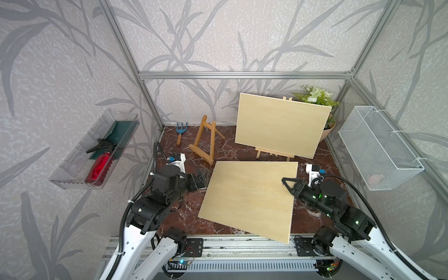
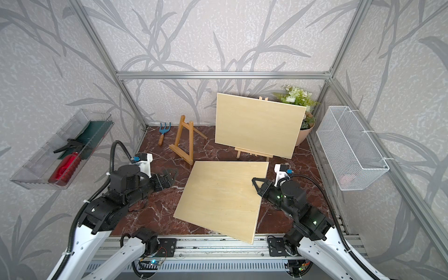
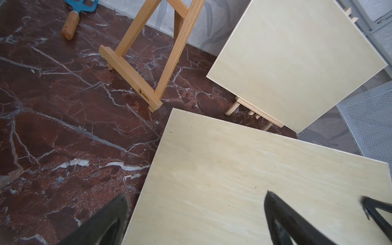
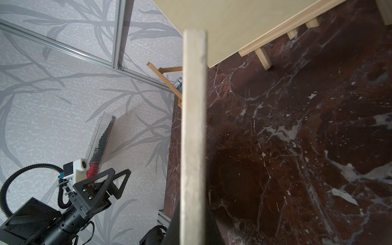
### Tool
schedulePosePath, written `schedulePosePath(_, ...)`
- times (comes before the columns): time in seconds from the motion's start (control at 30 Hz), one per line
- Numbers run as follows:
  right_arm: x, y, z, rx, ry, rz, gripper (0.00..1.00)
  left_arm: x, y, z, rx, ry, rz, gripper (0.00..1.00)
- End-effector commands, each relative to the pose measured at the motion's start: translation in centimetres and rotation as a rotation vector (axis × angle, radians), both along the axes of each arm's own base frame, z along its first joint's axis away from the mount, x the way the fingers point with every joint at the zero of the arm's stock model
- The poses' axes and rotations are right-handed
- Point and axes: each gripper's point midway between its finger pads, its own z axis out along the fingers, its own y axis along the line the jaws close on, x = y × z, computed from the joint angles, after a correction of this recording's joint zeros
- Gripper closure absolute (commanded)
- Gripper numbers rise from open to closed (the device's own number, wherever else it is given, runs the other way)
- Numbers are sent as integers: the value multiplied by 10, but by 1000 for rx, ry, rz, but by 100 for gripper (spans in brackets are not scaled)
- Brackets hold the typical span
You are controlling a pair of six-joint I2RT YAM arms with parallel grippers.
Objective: Disassemble the easel
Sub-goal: Place the drawing board at the center of the board.
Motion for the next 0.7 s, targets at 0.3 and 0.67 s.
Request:
schedulePosePath(0.3, 8, 15, 25, 141, -28, 139, 100, 16, -5, -71, 5, 163, 50, 1)
schedulePosePath(0.67, 34, 14, -23, 130, 75, 211, 100, 29, 18, -146, -7, 208, 274, 1)
